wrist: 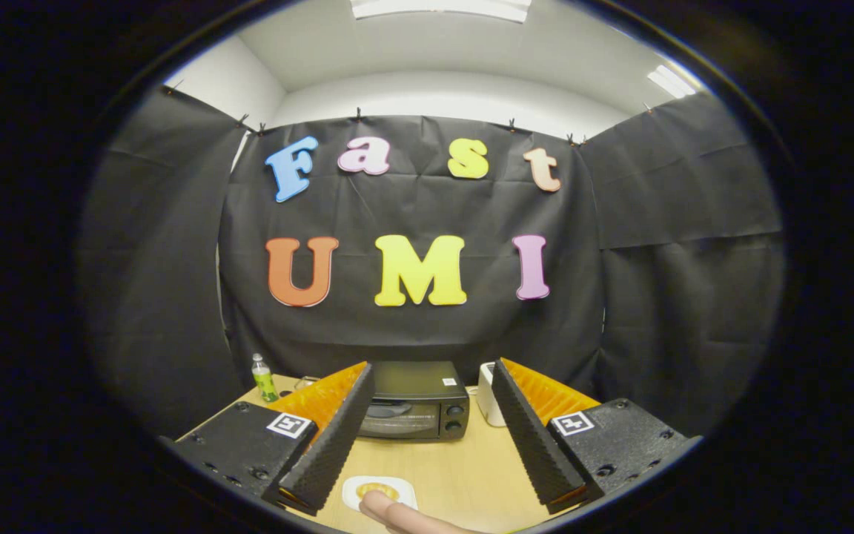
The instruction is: Open the toaster oven, put the food inside, and close the toaster oven door.
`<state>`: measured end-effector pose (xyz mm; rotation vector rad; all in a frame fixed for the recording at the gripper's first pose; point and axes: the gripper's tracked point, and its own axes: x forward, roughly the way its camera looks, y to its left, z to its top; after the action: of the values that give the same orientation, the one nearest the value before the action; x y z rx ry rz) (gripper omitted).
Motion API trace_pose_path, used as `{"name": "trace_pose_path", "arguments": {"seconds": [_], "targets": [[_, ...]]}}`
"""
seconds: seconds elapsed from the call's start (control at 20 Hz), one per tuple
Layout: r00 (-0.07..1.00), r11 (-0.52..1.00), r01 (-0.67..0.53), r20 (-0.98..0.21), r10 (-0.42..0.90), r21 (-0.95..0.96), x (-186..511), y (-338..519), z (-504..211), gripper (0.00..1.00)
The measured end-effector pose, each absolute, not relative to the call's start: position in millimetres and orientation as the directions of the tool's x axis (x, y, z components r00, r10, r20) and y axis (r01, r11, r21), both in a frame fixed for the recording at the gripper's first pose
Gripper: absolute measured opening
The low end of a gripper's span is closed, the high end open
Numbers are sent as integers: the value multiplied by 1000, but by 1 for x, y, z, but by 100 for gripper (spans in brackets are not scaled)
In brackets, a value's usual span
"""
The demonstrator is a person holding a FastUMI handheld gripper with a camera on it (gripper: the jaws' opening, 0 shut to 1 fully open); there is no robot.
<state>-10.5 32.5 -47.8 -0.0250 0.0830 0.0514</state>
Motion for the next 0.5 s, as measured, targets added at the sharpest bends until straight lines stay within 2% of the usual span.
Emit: {"name": "trace_pose_path", "arguments": {"seconds": [0.2,0.5], "targets": [[990,996,-92,-108,90,-16,-5,40,-71,100],[989,995,-102,-111,99,-16,43,43,-108,100]]}}
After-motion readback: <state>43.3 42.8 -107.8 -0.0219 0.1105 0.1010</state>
